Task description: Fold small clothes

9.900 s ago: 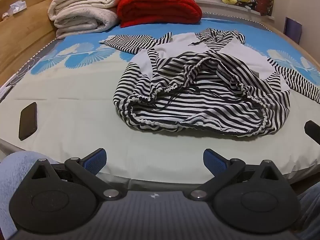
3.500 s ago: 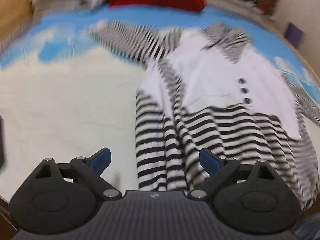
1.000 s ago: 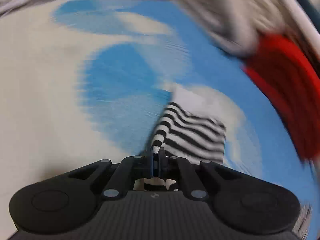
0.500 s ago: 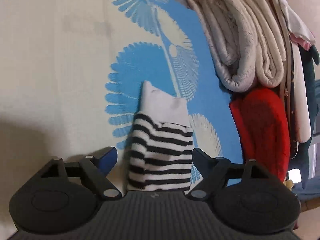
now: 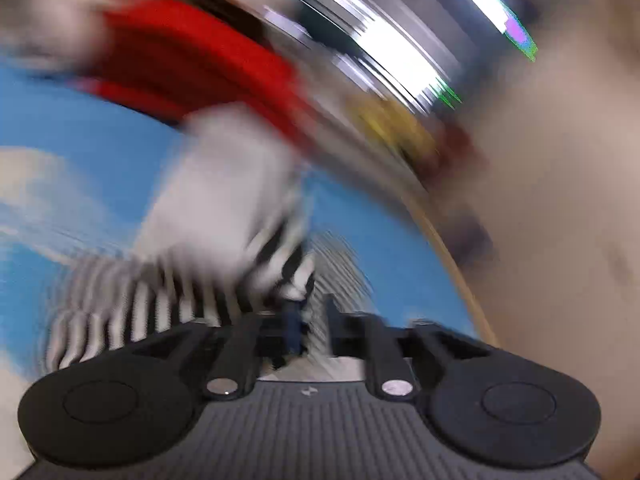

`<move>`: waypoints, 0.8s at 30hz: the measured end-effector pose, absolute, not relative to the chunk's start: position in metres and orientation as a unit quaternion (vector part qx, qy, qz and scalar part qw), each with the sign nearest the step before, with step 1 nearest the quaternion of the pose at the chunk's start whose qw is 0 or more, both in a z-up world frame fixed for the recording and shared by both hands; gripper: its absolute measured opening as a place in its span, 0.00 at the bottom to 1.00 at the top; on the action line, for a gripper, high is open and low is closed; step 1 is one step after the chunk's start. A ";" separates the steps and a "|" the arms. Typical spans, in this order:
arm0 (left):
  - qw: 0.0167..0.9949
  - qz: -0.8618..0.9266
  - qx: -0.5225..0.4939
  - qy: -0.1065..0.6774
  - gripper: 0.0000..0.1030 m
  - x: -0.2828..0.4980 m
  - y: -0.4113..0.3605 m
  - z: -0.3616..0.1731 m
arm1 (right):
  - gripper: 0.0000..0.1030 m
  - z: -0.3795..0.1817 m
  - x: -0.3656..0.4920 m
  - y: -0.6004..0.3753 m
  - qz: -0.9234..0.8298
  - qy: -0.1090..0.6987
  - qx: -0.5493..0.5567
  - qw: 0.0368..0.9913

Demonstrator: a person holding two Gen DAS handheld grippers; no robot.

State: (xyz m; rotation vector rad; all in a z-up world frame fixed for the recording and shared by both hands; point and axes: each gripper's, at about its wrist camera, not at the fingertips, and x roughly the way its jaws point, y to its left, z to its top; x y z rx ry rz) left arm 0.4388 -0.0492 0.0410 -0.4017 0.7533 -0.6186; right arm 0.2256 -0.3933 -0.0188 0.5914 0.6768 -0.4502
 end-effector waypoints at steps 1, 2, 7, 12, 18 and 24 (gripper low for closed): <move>0.852 -0.319 -0.155 0.385 0.93 0.427 -0.082 0.035 | 0.86 -0.018 0.223 -0.396 -0.215 0.323 0.288 0.875; 0.854 -0.307 -0.128 0.400 1.00 0.417 -0.103 0.027 | 0.86 -0.018 0.222 -0.399 -0.214 0.324 0.294 0.873; 0.879 -0.230 -0.066 0.413 1.00 0.393 -0.080 0.007 | 0.86 -0.015 0.207 -0.415 -0.212 0.316 0.321 0.867; 0.887 -0.031 -0.036 0.459 1.00 0.390 0.005 -0.022 | 0.86 -0.012 0.200 -0.425 -0.199 0.307 0.342 0.866; 0.877 -0.010 -0.089 0.473 1.00 0.388 0.033 -0.049 | 0.86 -0.014 0.216 -0.414 -0.165 0.306 0.361 0.865; 0.867 -0.066 -0.090 0.486 1.00 0.421 0.017 -0.086 | 0.86 -0.024 0.241 -0.399 -0.166 0.323 0.325 0.873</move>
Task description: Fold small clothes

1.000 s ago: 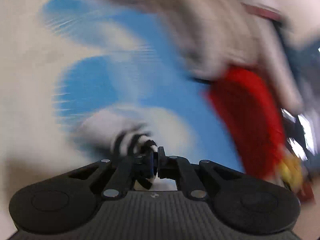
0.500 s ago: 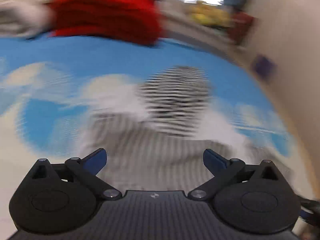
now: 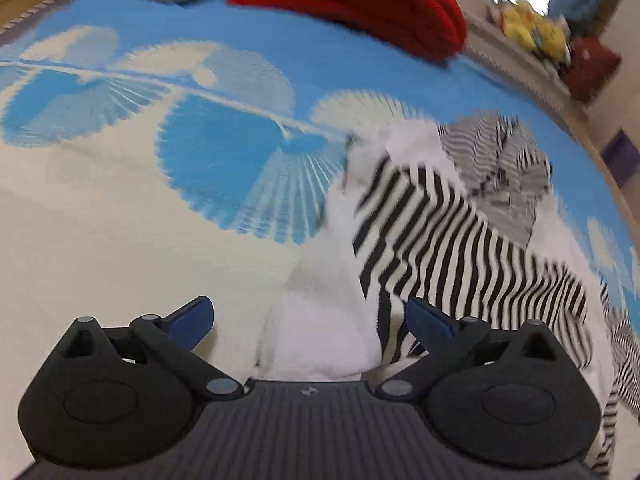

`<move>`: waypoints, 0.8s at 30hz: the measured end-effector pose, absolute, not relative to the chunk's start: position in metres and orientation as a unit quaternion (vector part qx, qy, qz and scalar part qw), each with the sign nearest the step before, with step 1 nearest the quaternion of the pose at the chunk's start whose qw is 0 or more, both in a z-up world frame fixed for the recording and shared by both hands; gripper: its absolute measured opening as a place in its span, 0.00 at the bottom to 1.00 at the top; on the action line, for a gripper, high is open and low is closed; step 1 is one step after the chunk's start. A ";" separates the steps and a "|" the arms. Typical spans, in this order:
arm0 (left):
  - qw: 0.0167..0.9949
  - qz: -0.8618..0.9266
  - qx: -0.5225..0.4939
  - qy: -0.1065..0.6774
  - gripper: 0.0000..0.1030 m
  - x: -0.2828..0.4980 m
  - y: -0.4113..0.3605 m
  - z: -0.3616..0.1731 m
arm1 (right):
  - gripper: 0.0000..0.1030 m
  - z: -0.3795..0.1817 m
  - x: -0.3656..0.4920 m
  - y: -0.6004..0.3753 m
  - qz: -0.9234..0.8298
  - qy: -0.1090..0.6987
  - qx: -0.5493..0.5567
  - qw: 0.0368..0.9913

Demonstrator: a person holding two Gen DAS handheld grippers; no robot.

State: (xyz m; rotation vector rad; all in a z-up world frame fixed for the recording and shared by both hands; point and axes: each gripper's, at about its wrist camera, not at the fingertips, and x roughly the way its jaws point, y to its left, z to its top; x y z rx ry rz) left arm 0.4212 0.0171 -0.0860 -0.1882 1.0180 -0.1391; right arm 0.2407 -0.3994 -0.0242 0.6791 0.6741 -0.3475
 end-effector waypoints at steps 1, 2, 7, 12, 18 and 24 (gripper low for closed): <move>0.860 -0.070 -0.083 0.499 1.00 0.429 0.014 -0.096 | 0.86 -0.026 0.245 -0.399 -0.164 0.327 0.322 0.873; 0.857 -0.067 -0.074 0.506 0.96 0.428 0.011 -0.100 | 0.86 -0.029 0.249 -0.400 -0.163 0.330 0.319 0.873; 0.861 -0.074 -0.060 0.499 0.44 0.432 0.008 -0.102 | 0.85 -0.042 0.277 -0.409 -0.158 0.349 0.323 0.865; 0.873 -0.026 -0.038 0.485 0.94 0.425 0.006 -0.097 | 0.85 -0.061 0.322 -0.407 -0.156 0.386 0.283 0.864; 0.877 -0.075 -0.013 0.475 0.99 0.417 -0.005 -0.085 | 0.84 -0.099 0.347 -0.366 -0.142 0.477 0.138 0.856; 0.891 -0.067 0.016 0.450 0.99 0.414 0.004 -0.068 | 0.83 -0.060 0.320 -0.380 -0.125 0.437 0.131 0.881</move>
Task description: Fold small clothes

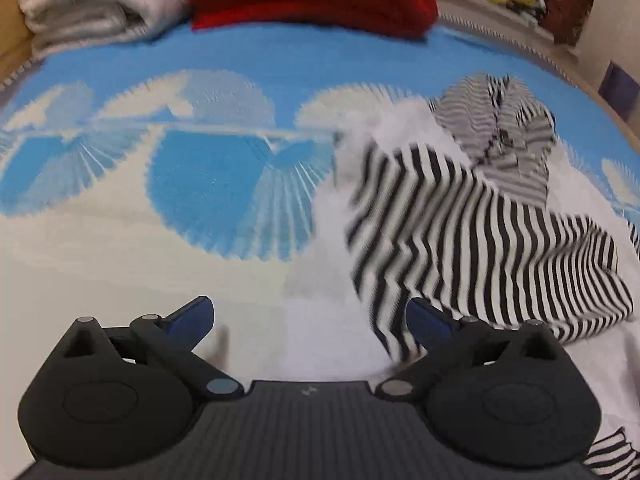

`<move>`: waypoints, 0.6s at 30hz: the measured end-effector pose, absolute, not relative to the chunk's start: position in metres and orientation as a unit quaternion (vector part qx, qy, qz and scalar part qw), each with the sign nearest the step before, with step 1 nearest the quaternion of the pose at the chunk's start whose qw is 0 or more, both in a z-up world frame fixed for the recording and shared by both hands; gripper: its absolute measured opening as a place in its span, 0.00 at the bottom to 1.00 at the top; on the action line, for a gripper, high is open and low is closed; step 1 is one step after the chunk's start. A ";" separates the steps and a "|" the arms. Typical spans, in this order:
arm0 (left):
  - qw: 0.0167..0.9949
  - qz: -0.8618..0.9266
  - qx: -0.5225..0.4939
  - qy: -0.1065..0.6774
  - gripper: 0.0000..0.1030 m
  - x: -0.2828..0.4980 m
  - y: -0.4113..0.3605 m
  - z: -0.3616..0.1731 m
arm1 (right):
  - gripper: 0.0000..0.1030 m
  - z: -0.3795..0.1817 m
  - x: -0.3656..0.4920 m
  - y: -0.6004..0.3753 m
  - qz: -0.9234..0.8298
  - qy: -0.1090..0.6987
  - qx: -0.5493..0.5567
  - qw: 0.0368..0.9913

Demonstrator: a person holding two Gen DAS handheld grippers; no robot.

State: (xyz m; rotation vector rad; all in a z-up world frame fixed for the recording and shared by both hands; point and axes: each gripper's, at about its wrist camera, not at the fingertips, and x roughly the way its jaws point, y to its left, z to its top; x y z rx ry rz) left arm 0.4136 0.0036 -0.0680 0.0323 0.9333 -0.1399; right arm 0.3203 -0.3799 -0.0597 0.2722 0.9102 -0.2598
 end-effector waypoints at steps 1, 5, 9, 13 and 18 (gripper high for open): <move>0.895 -0.064 0.015 0.440 1.00 0.411 0.009 -0.063 | 0.83 -0.047 0.306 -0.400 -0.137 0.409 0.170 0.886; 0.902 -0.047 0.006 0.429 1.00 0.406 0.025 -0.053 | 0.84 -0.028 0.240 -0.495 -0.261 0.308 0.311 0.860; 0.898 -0.021 0.009 0.439 1.00 0.407 0.036 -0.057 | 0.84 -0.054 0.165 -0.593 -0.402 0.227 0.452 0.763; 0.897 -0.001 0.001 0.442 1.00 0.409 0.042 -0.058 | 0.84 -0.095 0.114 -0.647 -0.441 0.177 0.545 0.691; 0.899 0.004 -0.002 0.438 1.00 0.410 0.038 -0.060 | 0.90 -0.109 0.117 -0.655 -0.410 0.122 0.552 0.716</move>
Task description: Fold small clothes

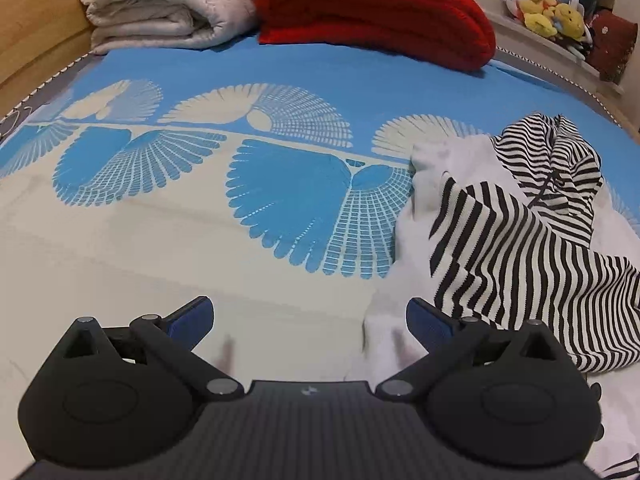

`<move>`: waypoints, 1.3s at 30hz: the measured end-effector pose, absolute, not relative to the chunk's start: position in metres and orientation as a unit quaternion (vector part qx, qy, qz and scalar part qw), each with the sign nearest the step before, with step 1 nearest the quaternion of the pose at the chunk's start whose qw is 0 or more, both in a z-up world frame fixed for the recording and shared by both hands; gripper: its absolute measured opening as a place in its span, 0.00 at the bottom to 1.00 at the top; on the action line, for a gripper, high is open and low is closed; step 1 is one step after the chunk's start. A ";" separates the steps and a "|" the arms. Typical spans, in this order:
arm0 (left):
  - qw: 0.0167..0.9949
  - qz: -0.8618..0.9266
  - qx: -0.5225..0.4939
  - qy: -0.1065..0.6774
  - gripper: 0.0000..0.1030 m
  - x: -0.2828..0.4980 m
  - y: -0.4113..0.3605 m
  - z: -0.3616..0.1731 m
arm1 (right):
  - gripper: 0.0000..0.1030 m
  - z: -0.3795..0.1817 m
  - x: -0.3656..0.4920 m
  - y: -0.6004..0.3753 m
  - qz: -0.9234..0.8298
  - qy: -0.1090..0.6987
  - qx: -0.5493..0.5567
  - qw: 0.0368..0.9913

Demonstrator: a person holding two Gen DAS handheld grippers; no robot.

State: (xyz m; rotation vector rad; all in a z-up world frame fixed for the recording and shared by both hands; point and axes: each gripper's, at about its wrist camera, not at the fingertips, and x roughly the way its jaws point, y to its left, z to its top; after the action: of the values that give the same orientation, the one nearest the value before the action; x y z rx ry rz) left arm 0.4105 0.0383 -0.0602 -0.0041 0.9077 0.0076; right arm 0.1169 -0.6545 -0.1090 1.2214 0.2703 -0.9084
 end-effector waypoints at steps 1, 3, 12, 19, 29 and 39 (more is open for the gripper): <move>0.898 0.004 0.002 0.440 1.00 0.412 0.036 -0.062 | 0.92 -0.109 0.123 -0.653 -0.410 0.121 0.542 0.724; 0.896 0.005 0.006 0.445 1.00 0.416 0.032 -0.065 | 0.92 -0.111 0.134 -0.653 -0.415 0.123 0.516 0.739; 0.894 0.034 -0.023 0.445 1.00 0.423 0.033 -0.064 | 0.12 -0.072 0.176 -0.651 -0.493 0.154 0.403 0.755; 0.893 0.037 -0.058 0.444 1.00 0.427 0.037 -0.054 | 0.17 0.024 0.315 -0.428 -0.209 0.146 0.177 0.951; 0.895 0.038 -0.082 0.438 1.00 0.421 0.065 -0.045 | 0.61 -0.003 0.325 -0.331 0.003 0.291 0.131 0.948; 0.876 -0.010 -0.018 0.483 1.00 0.421 0.032 -0.069 | 0.61 -0.081 0.315 -0.423 -0.167 0.463 0.148 0.858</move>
State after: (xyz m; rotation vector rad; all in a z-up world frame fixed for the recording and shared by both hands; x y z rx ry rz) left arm 0.4208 0.0321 -0.0693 -0.0376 1.0077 -0.0198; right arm 0.3148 -0.4228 -0.0805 0.3108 0.9720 -0.3507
